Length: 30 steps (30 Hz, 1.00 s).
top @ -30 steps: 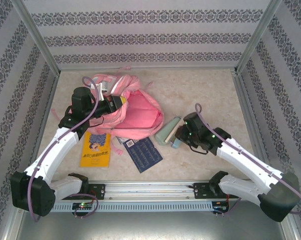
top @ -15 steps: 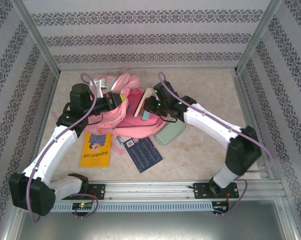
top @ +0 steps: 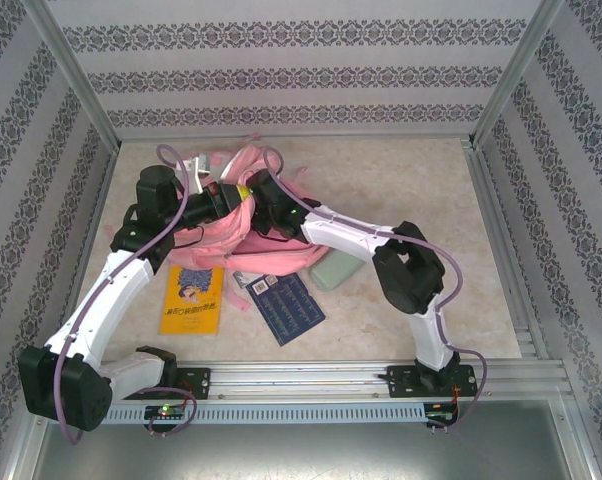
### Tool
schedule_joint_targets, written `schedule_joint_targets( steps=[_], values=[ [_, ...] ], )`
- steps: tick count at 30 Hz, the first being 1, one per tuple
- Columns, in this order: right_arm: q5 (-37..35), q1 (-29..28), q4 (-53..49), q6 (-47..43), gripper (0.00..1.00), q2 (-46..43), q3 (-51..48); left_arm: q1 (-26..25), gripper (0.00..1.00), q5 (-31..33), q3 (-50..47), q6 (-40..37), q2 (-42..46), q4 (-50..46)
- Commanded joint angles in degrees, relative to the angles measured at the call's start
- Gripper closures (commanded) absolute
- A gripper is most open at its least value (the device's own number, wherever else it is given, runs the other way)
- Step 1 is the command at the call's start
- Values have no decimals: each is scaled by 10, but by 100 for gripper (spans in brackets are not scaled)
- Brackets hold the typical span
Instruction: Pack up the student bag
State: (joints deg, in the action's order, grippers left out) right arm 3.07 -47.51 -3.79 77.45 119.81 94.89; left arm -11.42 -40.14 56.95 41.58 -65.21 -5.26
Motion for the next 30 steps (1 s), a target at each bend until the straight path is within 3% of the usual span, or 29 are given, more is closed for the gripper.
schedule_joint_targets(
  steps=[1,4,8,15,21,25,27,30],
  values=[
    [-65,-32,69,59,48,51,70,-14,100,-55,34,12,9,101],
    [-45,-33,101,42,39,79,101,-14,100,-54,33,12,8,107],
    [-24,-29,171,29,32,72,59,-10,100,-56,27,8,10,104],
    [6,-22,231,-75,31,-6,-48,4,100,-57,20,0,24,95],
    [-2,2,245,-151,37,-138,-206,5,100,-76,9,2,32,93],
    [11,32,239,-179,47,-215,-294,4,100,-114,-4,16,30,93],
    [37,43,240,-189,54,-236,-318,0,100,-135,-8,17,29,86],
    [102,54,201,-202,64,-239,-303,-19,100,-161,11,-30,25,3]
  ],
)
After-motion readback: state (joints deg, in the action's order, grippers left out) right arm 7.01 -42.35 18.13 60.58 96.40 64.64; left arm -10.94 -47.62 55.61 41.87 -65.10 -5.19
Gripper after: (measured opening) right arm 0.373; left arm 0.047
